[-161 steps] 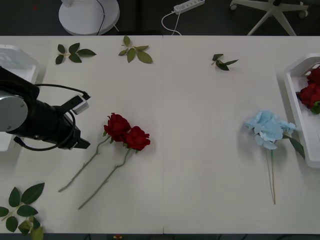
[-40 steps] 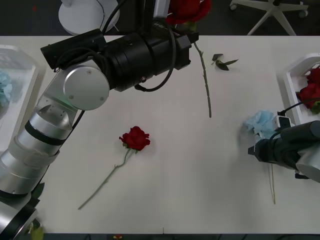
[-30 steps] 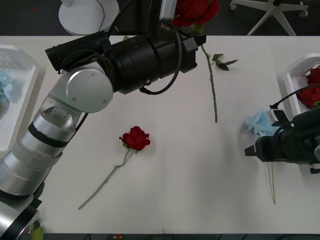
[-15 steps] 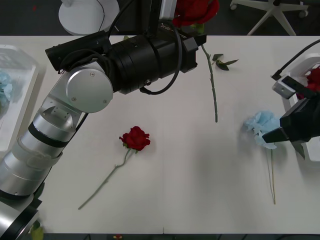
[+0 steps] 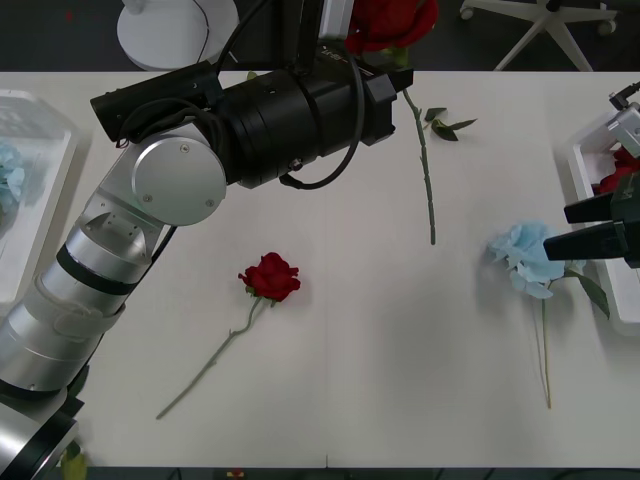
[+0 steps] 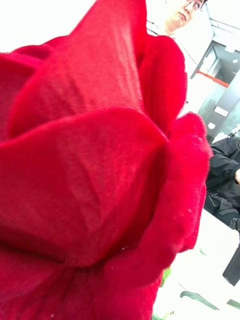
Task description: Place the red flowers into the right box and the blue flowers into the left box. If a person shows an open palm, hand one flower to the person first, then continue sorting.
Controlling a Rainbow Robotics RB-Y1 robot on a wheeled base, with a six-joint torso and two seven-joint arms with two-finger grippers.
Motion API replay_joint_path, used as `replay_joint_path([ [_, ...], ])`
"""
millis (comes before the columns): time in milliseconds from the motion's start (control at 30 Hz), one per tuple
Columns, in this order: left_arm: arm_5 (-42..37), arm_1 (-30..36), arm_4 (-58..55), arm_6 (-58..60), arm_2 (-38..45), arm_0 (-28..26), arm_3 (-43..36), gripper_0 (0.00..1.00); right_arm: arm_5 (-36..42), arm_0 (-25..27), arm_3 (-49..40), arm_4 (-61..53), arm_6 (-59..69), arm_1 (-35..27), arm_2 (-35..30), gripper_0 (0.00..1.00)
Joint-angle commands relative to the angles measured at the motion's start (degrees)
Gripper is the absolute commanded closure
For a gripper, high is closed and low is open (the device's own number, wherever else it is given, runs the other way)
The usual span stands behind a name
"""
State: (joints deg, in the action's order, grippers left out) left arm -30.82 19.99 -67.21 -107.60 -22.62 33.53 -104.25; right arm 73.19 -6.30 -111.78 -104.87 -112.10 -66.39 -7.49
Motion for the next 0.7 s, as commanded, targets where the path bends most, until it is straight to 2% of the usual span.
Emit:
replay_joint_path([
  [33,0.85,-1.44,-0.56,2.49,-0.50,2.25,-2.71,1.00,-2.96,0.15,0.15,-1.13,-3.92,4.25,-0.25,0.00],
  [233,0.85,-1.44,-0.56,2.49,-0.50,2.25,-2.71,1.00,-8.15,0.06,-1.43,-1.48,-4.36,6.45,2.92,0.00],
  [500,0.85,-1.44,-0.56,2.49,-0.50,2.25,-2.71,1.00,-20.37,-2.49,-3.01,-1.31,-5.06,6.98,14.25,0.00],
  [700,0.85,-1.44,-0.56,2.49,-0.50,2.25,-2.71,1.00,-22.65,-5.48,-3.19,-0.43,-5.15,10.32,17.77,0.00],
])
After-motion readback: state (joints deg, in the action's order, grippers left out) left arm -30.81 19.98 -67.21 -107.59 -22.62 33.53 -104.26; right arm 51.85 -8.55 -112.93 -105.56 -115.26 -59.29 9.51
